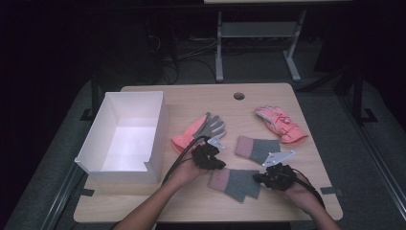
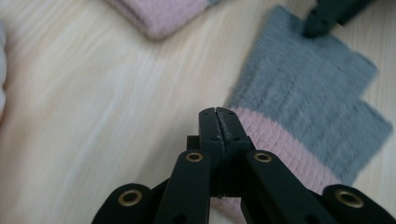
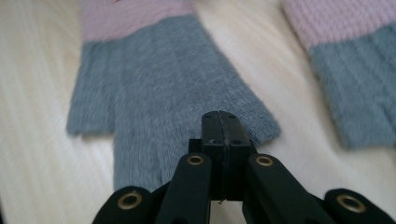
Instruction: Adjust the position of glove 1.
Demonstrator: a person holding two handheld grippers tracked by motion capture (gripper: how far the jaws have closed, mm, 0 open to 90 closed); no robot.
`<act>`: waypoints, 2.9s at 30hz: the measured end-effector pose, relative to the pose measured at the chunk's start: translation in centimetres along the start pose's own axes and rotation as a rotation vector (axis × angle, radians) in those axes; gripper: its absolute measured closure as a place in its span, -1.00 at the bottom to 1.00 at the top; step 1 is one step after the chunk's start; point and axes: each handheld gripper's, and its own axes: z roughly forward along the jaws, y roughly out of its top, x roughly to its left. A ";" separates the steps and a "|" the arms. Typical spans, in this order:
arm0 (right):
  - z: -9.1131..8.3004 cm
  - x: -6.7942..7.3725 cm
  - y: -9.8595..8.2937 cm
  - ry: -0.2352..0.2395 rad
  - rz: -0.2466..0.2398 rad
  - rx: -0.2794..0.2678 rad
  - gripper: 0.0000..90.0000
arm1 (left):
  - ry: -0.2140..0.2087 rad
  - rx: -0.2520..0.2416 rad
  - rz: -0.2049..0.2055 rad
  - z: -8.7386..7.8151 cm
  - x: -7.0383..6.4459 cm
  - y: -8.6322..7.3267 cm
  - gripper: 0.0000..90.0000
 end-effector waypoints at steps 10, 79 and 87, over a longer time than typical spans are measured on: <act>2.2 -0.6 2.6 -0.028 0.001 -0.021 1.00 | 0.012 -0.002 -0.052 -2.0 -1.0 -2.7 0.99; 0.3 -5.6 1.2 -0.173 0.075 0.000 1.00 | 0.017 -0.023 -0.056 -4.2 -3.6 -7.0 -0.30; -2.1 -5.8 -1.7 -0.198 0.142 0.001 1.00 | 0.018 -0.037 -0.075 -4.1 -3.8 -6.8 -0.32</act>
